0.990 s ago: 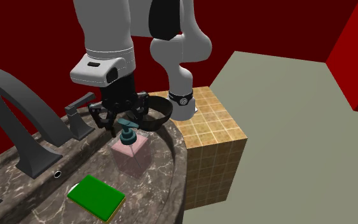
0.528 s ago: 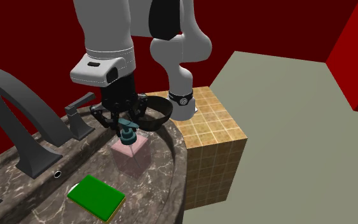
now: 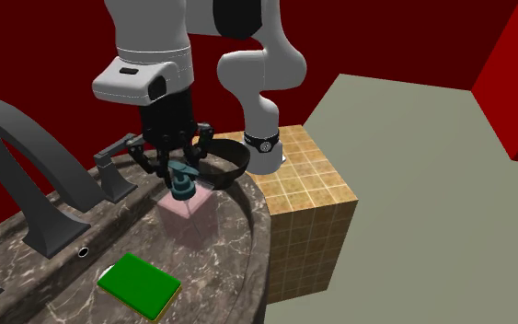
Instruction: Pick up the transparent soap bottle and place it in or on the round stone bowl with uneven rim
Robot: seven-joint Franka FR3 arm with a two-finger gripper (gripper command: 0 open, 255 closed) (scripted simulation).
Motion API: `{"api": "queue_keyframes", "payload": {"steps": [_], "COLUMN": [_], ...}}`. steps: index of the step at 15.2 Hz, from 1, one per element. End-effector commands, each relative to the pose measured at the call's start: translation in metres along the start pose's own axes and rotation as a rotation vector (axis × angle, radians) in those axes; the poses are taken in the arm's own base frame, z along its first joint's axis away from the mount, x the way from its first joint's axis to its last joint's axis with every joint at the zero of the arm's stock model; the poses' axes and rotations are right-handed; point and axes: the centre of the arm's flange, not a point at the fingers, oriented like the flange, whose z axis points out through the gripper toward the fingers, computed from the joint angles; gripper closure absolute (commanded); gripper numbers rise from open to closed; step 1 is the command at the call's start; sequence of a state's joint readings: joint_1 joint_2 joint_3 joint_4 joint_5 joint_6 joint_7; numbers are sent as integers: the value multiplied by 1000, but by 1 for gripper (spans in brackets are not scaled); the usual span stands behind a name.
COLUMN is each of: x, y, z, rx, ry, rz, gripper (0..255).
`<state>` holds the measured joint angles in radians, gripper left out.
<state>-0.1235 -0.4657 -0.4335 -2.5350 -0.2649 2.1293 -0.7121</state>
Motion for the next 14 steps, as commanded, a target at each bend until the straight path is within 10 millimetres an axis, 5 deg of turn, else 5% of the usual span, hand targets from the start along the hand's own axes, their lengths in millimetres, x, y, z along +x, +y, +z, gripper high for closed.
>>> {"api": "queue_keyframes", "payload": {"steps": [1, 14], "x": [-2, -2], "y": [1, 4], "z": [-11, -79], "rx": [0, 0], "ry": [0, 0], "rz": [0, 0], "gripper": [255, 255]}}
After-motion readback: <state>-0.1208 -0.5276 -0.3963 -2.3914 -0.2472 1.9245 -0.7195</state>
